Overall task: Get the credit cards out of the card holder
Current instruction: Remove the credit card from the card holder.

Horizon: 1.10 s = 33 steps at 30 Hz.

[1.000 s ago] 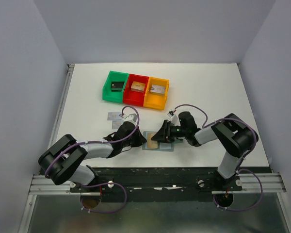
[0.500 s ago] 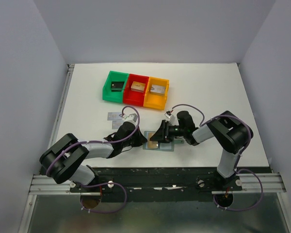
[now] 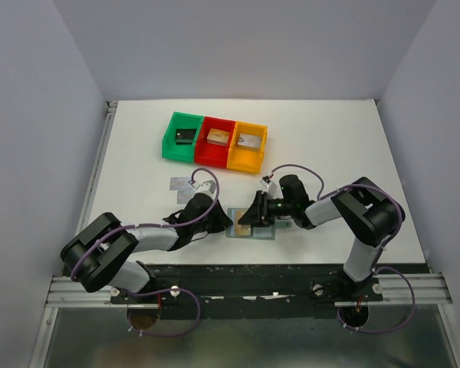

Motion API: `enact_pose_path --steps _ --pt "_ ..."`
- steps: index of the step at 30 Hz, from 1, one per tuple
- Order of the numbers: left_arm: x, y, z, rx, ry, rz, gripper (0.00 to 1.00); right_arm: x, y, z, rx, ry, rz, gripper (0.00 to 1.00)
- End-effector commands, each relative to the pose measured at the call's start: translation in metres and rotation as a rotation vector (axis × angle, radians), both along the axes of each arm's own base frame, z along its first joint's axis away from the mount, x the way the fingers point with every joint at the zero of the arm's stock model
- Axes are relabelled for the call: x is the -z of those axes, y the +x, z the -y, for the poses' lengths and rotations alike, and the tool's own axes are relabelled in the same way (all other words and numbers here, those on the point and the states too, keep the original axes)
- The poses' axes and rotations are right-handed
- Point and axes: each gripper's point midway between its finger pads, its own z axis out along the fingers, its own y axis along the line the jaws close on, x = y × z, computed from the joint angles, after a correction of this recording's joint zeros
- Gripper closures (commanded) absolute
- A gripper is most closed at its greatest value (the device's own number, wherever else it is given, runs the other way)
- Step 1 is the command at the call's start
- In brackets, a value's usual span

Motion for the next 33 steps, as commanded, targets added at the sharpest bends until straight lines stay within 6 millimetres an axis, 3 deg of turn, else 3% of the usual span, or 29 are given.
enact_pose_path --steps 1,7,33 --pt "0.031 -0.022 -0.024 0.0 0.122 -0.094 0.79 0.0 0.0 0.002 -0.001 -0.035 0.025 0.53" --pt "0.04 -0.024 -0.026 0.004 0.165 -0.126 1.0 -0.003 -0.001 0.005 0.004 -0.05 0.037 0.53" --pt "0.051 -0.03 -0.033 -0.007 0.2 -0.176 1.0 -0.009 0.0 0.027 0.047 -0.088 0.059 0.57"
